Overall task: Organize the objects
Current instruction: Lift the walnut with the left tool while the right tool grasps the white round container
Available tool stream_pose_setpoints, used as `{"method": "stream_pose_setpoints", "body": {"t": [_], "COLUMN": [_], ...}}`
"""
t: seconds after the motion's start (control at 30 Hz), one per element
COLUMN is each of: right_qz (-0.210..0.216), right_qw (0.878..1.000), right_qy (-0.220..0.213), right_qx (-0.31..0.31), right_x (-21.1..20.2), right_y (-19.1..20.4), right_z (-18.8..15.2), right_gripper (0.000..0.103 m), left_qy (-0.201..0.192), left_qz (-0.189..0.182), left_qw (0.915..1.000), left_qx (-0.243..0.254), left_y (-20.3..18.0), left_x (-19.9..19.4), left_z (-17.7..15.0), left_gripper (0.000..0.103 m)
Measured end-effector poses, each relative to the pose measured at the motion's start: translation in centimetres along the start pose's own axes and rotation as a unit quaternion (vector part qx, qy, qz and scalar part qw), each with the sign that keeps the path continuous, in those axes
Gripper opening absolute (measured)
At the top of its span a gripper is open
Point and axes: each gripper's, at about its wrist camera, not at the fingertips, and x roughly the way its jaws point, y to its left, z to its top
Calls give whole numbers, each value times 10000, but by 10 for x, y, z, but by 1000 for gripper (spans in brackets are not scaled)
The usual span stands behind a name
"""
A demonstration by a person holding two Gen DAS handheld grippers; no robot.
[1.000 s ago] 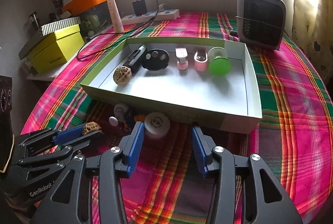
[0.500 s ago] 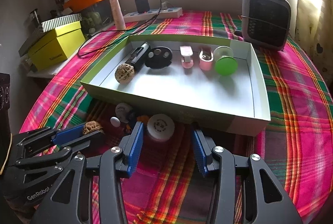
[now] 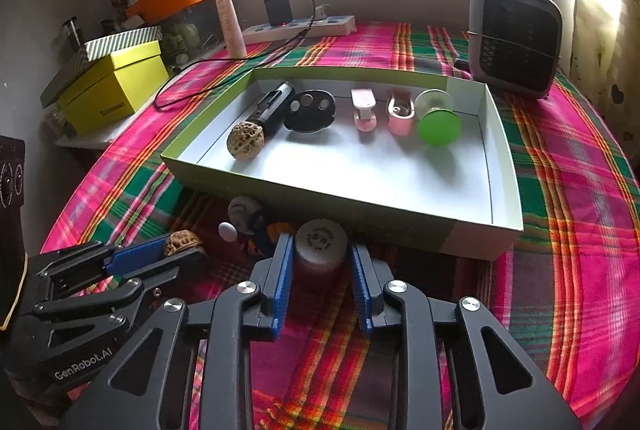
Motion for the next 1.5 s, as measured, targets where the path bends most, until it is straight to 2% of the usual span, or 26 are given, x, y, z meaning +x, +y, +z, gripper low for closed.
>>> {"method": "stream_pose_setpoints", "body": {"t": [0.33,0.6,1.5], "right_qz": [-331,-318,-202], "right_qw": [9993,9990,9995], "right_qy": [49,217,197], "right_qx": [-190,-229,-111], "right_x": [-5,3,4], "right_y": [0,1,-3], "right_z": [-8,-8,-3], "right_gripper": [29,29,29], "left_qy": [-4,5,-8], "left_qz": [-5,-7,135], "left_qw": [10000,10000,9996], "left_qx": [-1,7,240], "left_y": [1,0,-5], "left_x": [0,0,2], "left_z": [0,0,0], "left_gripper": [27,27,26]}}
